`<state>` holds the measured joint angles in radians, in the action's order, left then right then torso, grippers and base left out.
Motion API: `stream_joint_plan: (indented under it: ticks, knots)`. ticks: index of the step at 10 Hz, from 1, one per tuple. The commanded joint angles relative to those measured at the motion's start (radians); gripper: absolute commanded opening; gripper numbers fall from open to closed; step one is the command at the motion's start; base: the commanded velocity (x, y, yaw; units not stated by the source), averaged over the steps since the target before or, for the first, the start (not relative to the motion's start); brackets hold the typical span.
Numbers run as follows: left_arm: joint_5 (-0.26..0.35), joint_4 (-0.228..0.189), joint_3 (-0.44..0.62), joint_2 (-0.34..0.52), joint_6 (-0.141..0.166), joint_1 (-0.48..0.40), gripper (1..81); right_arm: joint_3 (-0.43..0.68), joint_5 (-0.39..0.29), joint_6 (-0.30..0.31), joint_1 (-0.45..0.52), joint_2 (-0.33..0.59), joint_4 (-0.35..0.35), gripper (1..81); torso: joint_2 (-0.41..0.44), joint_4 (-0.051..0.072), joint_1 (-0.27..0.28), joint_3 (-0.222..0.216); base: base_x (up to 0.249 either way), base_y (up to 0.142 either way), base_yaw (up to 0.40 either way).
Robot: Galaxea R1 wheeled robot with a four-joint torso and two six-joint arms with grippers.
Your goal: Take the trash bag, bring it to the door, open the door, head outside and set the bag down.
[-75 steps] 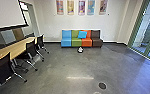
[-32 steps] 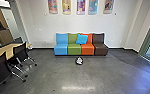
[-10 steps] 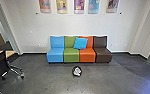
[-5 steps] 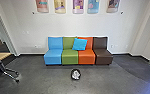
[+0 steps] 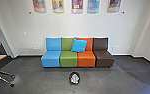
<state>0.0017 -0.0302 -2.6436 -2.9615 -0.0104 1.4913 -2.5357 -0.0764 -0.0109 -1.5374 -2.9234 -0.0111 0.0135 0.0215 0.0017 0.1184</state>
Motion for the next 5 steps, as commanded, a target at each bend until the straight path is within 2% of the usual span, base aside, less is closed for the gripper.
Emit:
stream_joint_plan:
  ticks: [1, 5]
  knots:
    - [0.06, 0.0, 0.001, 0.011, -0.003, -0.039, 81.1, 0.006, -0.065, -0.004, 0.038, 0.001, -0.001, 81.1, 0.0, 0.0, 0.0, 0.0, 0.252, 0.0, 0.0]
    - [0.06, 0.0, 0.001, 0.008, -0.005, -0.038, 81.1, 0.006, -0.065, -0.004, 0.035, 0.001, -0.003, 81.1, 0.0, 0.0, 0.0, 0.0, 0.252, 0.0, 0.0]
